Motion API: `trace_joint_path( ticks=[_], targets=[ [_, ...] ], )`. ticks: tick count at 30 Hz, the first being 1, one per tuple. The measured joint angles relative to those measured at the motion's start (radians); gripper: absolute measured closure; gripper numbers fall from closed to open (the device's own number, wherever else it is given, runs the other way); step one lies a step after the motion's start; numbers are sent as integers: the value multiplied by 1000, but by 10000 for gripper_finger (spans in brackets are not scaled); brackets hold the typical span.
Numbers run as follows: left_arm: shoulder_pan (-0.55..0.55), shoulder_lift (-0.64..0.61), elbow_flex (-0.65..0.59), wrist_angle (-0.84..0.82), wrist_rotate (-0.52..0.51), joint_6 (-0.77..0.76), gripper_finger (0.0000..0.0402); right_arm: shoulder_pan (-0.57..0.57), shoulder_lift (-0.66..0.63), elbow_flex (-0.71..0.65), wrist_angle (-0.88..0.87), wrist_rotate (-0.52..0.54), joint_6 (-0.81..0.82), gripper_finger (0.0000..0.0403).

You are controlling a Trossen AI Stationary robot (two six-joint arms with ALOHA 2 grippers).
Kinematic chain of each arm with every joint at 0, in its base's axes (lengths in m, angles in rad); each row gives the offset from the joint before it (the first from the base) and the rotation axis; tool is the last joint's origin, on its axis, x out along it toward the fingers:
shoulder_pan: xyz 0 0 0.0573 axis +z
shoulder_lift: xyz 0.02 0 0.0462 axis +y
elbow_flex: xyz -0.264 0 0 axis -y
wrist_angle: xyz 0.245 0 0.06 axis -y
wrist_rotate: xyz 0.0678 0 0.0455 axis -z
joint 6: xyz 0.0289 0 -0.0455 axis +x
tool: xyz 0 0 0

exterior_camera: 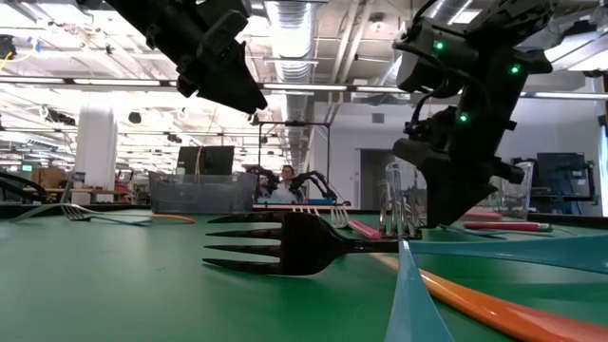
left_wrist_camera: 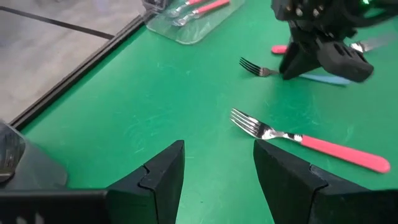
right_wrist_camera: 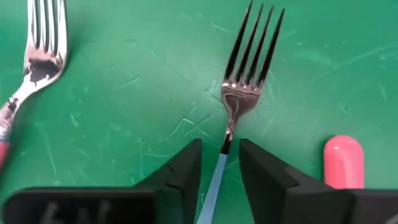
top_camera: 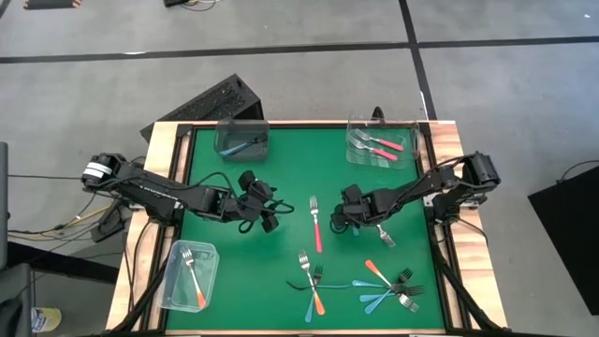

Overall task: Sort silverware by color (type)
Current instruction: Put the blue fork into the black bin

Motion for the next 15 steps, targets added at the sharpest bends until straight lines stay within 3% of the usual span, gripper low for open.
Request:
trace_joint_path(
  ticks=[7,15],
  targets=[
    [0,0,-50,131,-12,-4,221,-10,-3,-19,30,30,-49,388],
    [0,0,-124,275,-10,1,221,4,-17,-42,104,129,-105,382]
  ],
)
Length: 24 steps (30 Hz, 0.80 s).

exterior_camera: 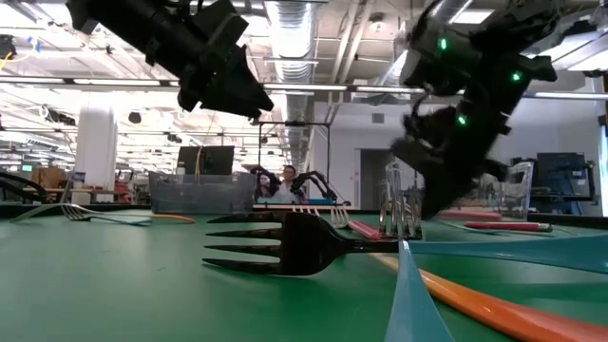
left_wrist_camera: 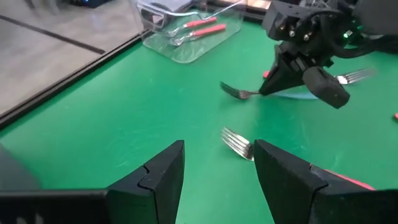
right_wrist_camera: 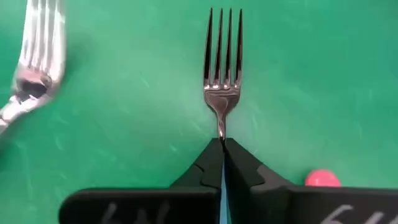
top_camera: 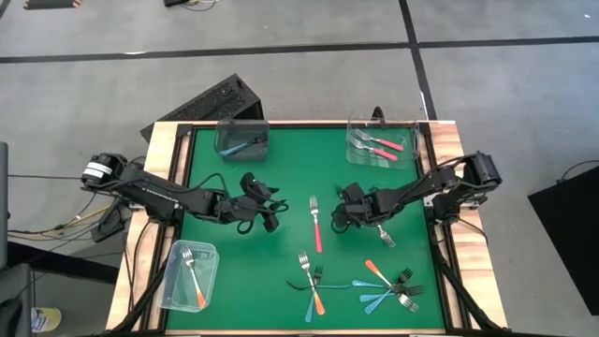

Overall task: Sort silverware by color (type)
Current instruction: Put the blue fork into the black bin

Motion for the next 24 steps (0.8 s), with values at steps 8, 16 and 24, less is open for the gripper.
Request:
trace_joint_path(
  ticks=[8,16,24],
  targets=[
    [45,0,-110,313,98,124,221,98,-29,3,377,252,-548,387],
    [132,0,-143,480,233,166,221,131,-29,3,635,357,-922,388],
    [139,0,-143,592,266,268,207,104,-29,3,736,358,-1037,388]
  ],
)
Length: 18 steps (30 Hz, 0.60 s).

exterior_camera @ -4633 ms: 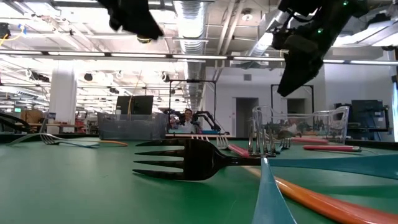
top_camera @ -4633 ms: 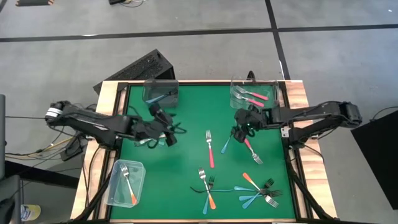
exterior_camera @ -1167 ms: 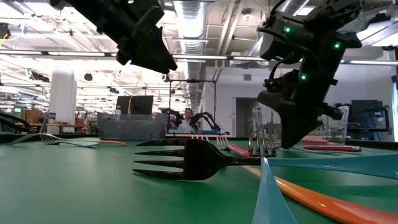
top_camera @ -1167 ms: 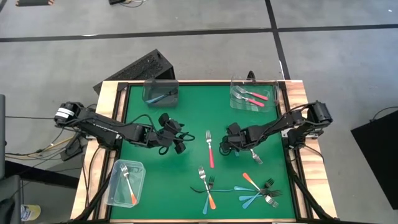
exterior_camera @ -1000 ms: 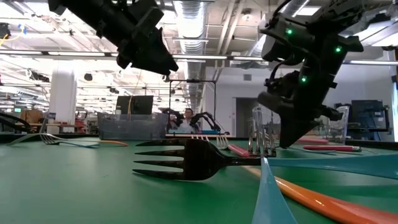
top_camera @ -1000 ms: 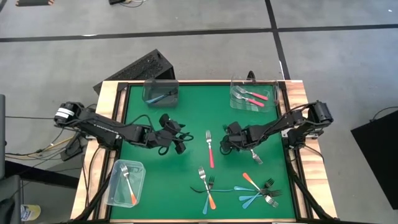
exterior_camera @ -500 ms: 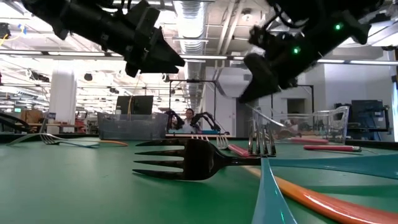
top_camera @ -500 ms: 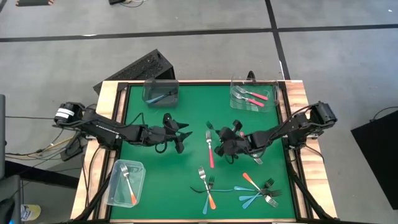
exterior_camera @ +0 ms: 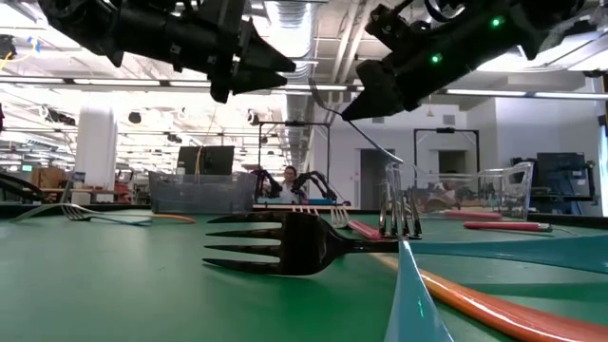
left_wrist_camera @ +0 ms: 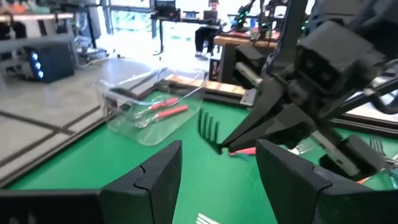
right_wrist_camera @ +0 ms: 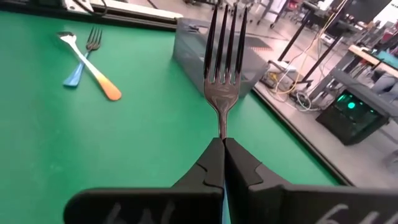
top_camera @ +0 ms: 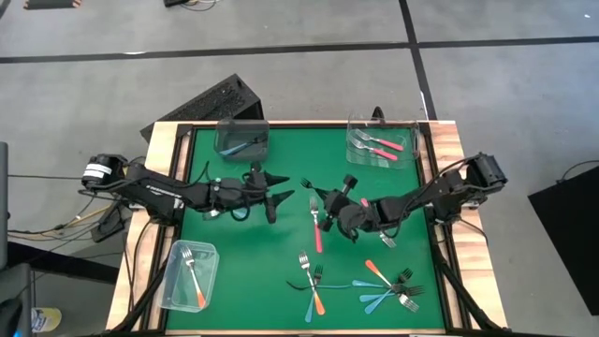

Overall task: Sort silverware by color (type)
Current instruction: Put the blue fork into the black bin

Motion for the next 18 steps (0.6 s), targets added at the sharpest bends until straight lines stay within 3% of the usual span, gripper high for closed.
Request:
trace_joint_path(
  ticks=[12,18],
  targets=[
    [49,7,0,58,3,-10,188,0,0,1,136,0,-142,389],
    [58,98,35,163,78,4,188,-6,0,2,190,0,-212,389]
  ],
)
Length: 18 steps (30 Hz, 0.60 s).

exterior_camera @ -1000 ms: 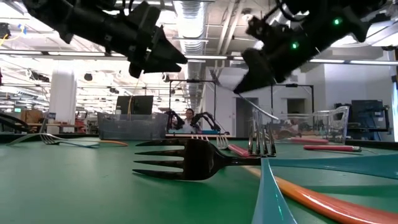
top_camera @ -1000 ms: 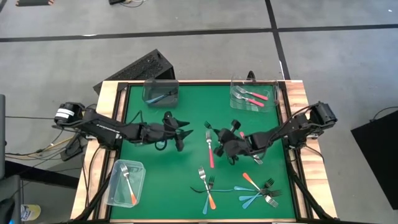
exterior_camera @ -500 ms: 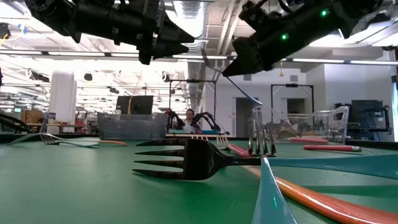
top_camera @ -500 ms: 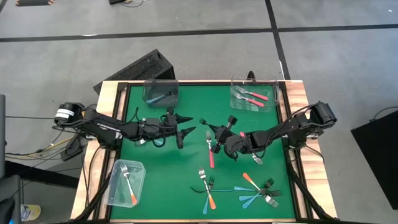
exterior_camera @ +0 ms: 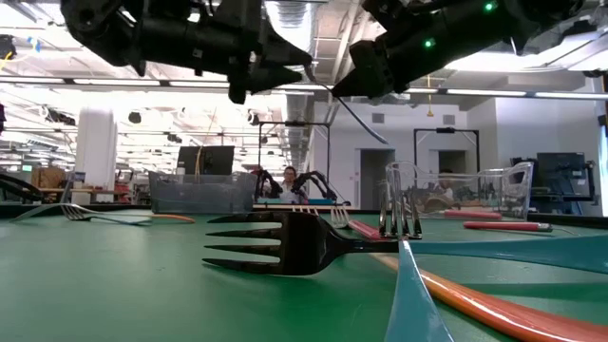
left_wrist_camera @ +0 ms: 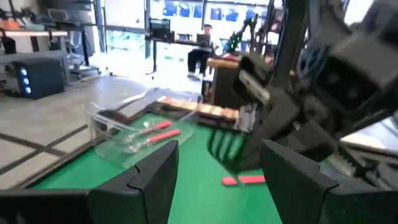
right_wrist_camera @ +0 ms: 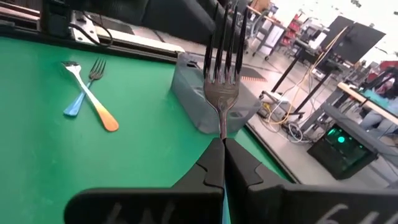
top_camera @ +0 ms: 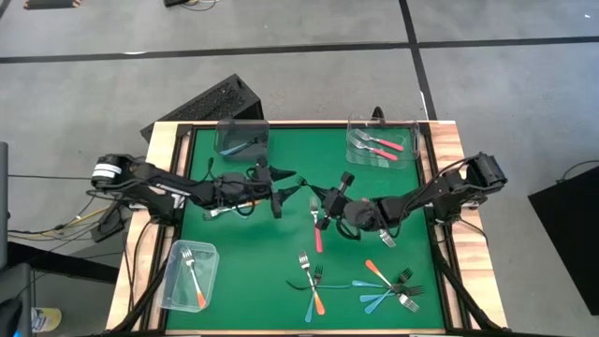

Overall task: Sort silverware by color (type)
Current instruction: Put the blue fork into the black bin

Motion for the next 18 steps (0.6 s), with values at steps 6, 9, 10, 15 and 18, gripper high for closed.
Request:
trace_joint_path(
  ticks=[6,9,10,15,18],
  targets=[
    [0,93,71,-2,-7,18,200,-1,0,0,11,1,-17,389],
    [0,98,81,-9,-29,17,224,0,0,0,6,1,-13,389],
    [0,98,84,-6,-39,17,235,0,0,0,1,1,-10,389],
    [1,69,84,-52,-54,40,314,6,0,0,-1,4,14,383],
    [0,53,84,-84,-51,75,376,8,0,0,0,3,24,378]
  ],
)
